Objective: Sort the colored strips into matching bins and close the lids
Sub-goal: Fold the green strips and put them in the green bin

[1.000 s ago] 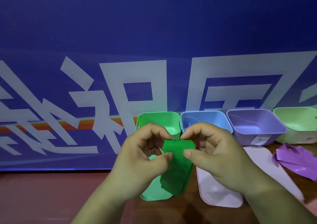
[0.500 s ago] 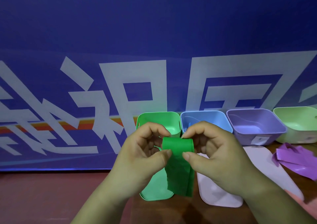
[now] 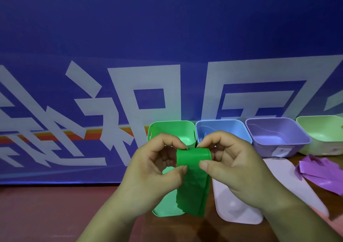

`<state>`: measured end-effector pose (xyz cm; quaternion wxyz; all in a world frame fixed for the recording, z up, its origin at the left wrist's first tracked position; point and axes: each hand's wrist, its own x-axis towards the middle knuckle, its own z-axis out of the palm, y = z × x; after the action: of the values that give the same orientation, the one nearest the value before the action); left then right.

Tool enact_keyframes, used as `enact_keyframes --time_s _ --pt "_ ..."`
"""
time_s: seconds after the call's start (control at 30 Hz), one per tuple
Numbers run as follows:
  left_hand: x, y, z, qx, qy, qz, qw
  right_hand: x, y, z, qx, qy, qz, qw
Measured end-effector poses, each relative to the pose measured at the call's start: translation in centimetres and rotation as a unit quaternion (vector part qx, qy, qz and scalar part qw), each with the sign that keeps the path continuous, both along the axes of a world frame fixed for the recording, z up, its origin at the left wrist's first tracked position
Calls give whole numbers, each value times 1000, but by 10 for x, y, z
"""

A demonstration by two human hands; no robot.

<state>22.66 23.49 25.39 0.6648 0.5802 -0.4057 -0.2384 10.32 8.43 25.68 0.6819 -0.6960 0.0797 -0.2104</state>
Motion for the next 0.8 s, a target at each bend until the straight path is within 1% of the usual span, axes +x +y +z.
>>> enact_keyframes --time_s 0.13,0.27,0.4,0.57,0.8 --pt "0 -1 0 -5 39 -5 999 -2 -1 0 -21 -3 -6 1000" --pt "1 -2 2 -5 71 -19 997 -4 -1 1 -109 -23 -31 993" --pt "1 -2 2 5 87 -21 996 -3 -1 0 -151 -51 -50 986" --pt "2 -2 1 14 71 -20 997 -2 0 -2 -116 -48 -53 991" --pt "2 1 2 10 -18 0 1000 0 -2 -2 -18 -20 -34 999"
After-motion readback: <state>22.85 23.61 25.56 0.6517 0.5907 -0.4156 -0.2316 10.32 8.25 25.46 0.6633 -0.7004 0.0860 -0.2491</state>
